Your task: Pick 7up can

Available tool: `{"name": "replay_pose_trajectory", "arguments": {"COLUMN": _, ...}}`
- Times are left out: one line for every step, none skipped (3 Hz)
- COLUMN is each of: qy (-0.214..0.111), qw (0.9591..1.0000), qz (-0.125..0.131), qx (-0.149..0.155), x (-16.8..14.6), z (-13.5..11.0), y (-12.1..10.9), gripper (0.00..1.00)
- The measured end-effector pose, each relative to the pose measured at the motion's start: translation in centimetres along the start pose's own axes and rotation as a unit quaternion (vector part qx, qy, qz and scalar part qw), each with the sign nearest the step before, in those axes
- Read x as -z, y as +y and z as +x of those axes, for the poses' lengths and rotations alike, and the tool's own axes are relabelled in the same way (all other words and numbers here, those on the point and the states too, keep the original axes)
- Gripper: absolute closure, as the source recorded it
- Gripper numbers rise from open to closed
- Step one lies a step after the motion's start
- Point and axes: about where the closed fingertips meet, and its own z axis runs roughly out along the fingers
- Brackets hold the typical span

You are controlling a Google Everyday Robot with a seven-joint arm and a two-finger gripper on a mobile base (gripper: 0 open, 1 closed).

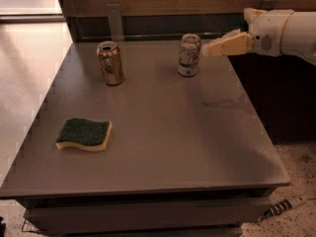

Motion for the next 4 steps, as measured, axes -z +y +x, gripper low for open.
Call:
{"name": "replay_pose_trajectory", "arguments": {"qy": -0.022, "qw": 0.9997, "qz": -0.011, "qx": -0.009, "x": -3.9, "z": 1.0, "y": -0.9, "gripper": 0.00}}
{"name": "replay_pose_trajectory", "arguments": {"qy": -0.041, "qw": 0.9987, "qz": -0.017, "qx": -0.026, "x": -7.2, "z": 2.9, "y": -1.8, "gripper": 0.00}}
{"name": "replay_pose_trajectory", "arguments": {"qy": -0.052, "qw": 0.9975, "qz": -0.026, "qx": -0.040, "x": -9.8, "z": 4.6, "y": -1.9, "gripper": 0.00}}
{"name": "replay_pose_trajectory", "arguments": {"qy": -0.061, "qw": 0.9963, "qz": -0.033, "qx": -0.050, "x": -11.4, "z": 5.6, "y": -1.7, "gripper": 0.00}}
